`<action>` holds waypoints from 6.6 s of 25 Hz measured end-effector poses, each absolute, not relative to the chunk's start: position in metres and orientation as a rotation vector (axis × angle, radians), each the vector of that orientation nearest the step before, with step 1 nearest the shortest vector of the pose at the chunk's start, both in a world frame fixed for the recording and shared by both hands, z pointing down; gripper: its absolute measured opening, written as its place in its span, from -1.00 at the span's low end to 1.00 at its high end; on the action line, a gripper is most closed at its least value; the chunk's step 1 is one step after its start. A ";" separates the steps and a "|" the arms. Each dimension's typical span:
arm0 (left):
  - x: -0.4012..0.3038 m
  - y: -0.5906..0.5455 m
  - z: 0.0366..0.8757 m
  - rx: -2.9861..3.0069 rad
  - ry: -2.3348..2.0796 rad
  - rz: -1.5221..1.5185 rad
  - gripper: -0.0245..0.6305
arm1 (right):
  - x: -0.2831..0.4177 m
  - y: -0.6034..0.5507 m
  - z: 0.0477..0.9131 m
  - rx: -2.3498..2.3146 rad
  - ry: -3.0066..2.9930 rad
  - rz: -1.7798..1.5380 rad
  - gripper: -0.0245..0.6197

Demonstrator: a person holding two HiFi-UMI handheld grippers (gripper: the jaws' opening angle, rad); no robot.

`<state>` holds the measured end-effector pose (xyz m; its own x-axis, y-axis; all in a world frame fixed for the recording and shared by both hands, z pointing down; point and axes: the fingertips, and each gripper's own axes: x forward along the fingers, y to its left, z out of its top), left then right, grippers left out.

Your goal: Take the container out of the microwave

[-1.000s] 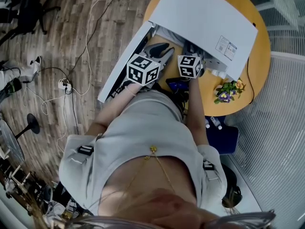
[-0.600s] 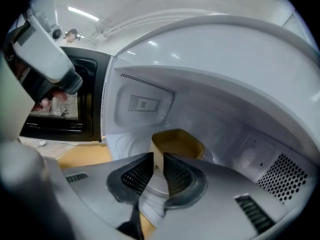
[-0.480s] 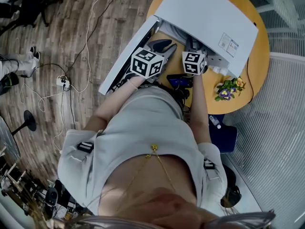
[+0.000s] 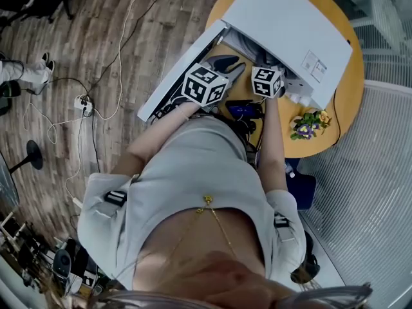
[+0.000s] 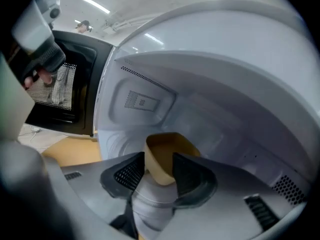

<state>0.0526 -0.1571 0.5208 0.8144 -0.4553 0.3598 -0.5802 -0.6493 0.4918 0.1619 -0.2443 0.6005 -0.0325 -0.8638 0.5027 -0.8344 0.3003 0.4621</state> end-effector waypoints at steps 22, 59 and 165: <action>0.053 -0.163 0.536 2.336 -0.736 0.303 -0.62 | 0.156 -0.268 0.628 1.348 -1.747 -0.115 -0.66; 0.049 -0.158 0.539 2.333 -0.739 0.316 -0.62 | 0.146 -0.217 0.599 1.387 -1.839 -0.030 -0.83; -0.004 -0.021 0.523 2.387 -0.790 0.293 -0.62 | 0.030 0.010 0.559 1.162 -2.012 0.066 -0.82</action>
<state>-0.0039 -0.0214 0.5227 0.7985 -0.4688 0.3777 -0.6017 -0.6423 0.4748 0.0298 0.0099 0.5588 -0.2636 -0.7083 0.6548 -0.7497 0.5776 0.3229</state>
